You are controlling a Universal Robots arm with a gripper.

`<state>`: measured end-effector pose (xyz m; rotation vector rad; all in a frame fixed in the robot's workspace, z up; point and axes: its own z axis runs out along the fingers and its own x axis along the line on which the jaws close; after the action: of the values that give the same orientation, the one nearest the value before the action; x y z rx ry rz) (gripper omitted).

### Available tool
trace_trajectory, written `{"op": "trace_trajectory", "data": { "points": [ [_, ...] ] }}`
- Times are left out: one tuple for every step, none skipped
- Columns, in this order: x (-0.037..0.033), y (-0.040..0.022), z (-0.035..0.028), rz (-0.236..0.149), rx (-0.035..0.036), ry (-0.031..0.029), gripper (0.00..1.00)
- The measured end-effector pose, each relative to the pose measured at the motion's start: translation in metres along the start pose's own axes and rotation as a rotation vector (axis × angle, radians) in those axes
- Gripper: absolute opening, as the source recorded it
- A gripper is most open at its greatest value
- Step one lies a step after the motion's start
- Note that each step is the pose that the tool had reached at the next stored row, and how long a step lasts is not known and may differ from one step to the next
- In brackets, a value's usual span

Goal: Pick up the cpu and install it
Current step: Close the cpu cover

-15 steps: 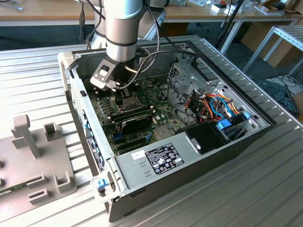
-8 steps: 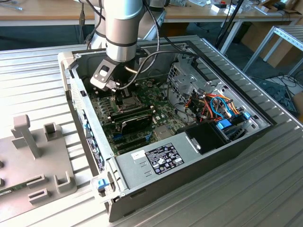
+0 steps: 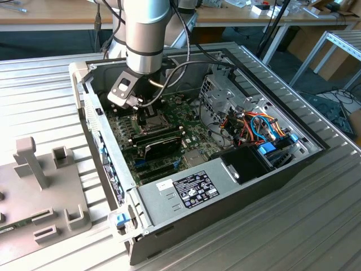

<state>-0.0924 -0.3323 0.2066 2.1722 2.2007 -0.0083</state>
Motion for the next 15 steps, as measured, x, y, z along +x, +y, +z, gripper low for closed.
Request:
{"op": "trace_trajectory", "data": {
  "points": [
    [0.0, 0.0, -0.0002, 0.0, -0.0001, 0.0002, 0.11],
    [0.0, 0.0001, -0.0016, 0.0, -0.0001, 0.0001, 0.11],
    [-0.0001, 0.0001, -0.0034, 0.0, 0.0, 0.0, 0.11],
    [-0.0002, 0.0002, -0.0051, 0.0, 0.0, 0.0, 0.11],
    [-0.0002, 0.0002, -0.0064, 0.0, 0.0, 0.0, 0.11],
    [-0.0003, 0.0002, -0.0077, 0.0, 0.0, -0.0001, 0.11],
    [-0.0003, 0.0003, -0.009, 0.0, 0.0, 0.0, 0.11],
    [-0.0004, 0.0003, -0.0101, 0.0, -0.0001, -0.0001, 0.11],
    [-0.0005, 0.0004, -0.0124, 0.0, -0.0003, -0.0002, 0.11],
    [-0.0006, 0.0004, -0.0139, 0.0, -0.0004, -0.0001, 0.11],
    [-0.0006, 0.0005, -0.0148, 0.0, -0.0005, -0.0001, 0.11],
    [-0.0007, 0.0005, -0.0171, 0.0, -0.0005, -0.0001, 0.11],
    [-0.0008, 0.0006, -0.02, 0.0, -0.0007, -0.0001, 0.11],
    [-0.0009, 0.0007, -0.022, 0.0, -0.0008, -0.0003, 0.11],
    [-0.0009, 0.0007, -0.0239, 0.0, -0.0013, -0.0004, 0.11]
  ]
}}
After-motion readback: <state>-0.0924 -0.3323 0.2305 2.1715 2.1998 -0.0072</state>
